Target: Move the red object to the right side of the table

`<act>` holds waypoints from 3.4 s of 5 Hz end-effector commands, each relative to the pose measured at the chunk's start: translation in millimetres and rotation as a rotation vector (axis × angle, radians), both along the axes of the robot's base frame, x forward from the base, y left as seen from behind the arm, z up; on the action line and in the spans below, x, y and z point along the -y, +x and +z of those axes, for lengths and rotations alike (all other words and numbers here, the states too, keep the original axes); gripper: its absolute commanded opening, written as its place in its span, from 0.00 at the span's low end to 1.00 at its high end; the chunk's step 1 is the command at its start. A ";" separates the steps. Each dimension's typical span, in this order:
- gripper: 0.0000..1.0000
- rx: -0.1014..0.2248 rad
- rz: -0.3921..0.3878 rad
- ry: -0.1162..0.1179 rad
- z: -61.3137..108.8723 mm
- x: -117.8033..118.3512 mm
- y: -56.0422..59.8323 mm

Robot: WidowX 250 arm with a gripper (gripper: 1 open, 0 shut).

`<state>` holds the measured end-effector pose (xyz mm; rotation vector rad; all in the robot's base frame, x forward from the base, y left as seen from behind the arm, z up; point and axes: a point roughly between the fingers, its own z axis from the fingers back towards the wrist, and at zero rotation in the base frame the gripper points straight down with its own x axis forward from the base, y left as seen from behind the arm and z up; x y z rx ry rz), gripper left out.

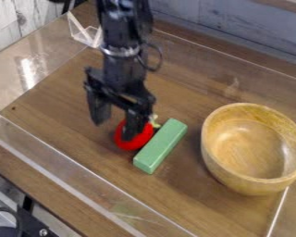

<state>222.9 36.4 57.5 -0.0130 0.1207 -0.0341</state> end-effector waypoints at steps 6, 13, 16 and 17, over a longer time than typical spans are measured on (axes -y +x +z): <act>1.00 0.076 -0.026 0.056 3.1 0.0 20.4; 1.00 0.068 -0.006 0.027 8.0 3.6 15.2; 0.00 0.096 -0.037 0.026 31.1 23.9 41.5; 0.00 0.135 -0.063 0.030 51.5 39.7 60.1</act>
